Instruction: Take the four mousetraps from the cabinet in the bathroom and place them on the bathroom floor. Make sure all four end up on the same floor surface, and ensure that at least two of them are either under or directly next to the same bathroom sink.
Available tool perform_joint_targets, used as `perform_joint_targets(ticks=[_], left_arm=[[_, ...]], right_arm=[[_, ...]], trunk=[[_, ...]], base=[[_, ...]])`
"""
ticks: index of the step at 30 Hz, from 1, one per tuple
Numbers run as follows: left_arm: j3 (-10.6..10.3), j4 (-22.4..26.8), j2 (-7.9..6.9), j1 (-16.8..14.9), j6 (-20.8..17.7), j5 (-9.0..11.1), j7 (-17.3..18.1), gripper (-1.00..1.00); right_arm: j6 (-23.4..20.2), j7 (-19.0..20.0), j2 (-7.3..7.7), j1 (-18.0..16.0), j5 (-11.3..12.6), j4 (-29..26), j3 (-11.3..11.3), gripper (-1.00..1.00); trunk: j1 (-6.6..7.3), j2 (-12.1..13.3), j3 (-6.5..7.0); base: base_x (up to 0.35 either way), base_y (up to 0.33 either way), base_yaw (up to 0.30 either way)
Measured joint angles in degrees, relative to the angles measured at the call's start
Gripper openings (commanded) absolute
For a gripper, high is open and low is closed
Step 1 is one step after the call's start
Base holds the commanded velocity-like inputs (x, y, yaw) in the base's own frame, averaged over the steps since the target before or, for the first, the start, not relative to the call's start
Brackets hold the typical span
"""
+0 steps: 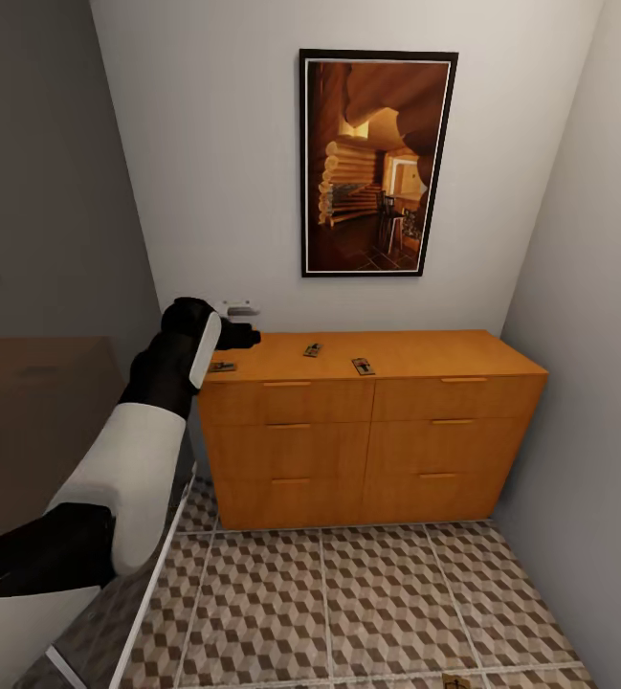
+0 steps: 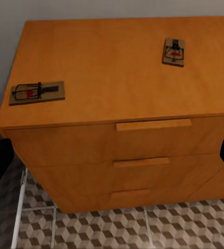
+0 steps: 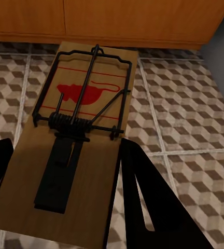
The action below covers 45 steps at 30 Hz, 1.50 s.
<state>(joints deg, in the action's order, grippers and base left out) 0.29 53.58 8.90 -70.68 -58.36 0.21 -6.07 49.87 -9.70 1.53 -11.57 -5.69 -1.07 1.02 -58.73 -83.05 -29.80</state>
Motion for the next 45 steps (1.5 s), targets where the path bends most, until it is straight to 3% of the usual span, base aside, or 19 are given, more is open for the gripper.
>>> perform_joint_targets(ticks=[22,45], left_arm=[[-1.0,3.8,-0.41,-0.2,-0.2,0.1,0.5,1.0],[-2.2,-1.6,-0.38,0.1,-0.1,0.1,0.5,1.0]], right_arm=[[0.0,-0.1,-0.13,0.0,0.0,0.0,0.0,-1.0],[0.1,-0.1,-0.39,0.0,0.1,0.0,0.0,-1.0]], trunk=[[0.0,0.0,0.0],[0.02,0.0,0.39]], base=[[0.001,0.0,0.0],[0.13,-0.062,-0.059]])
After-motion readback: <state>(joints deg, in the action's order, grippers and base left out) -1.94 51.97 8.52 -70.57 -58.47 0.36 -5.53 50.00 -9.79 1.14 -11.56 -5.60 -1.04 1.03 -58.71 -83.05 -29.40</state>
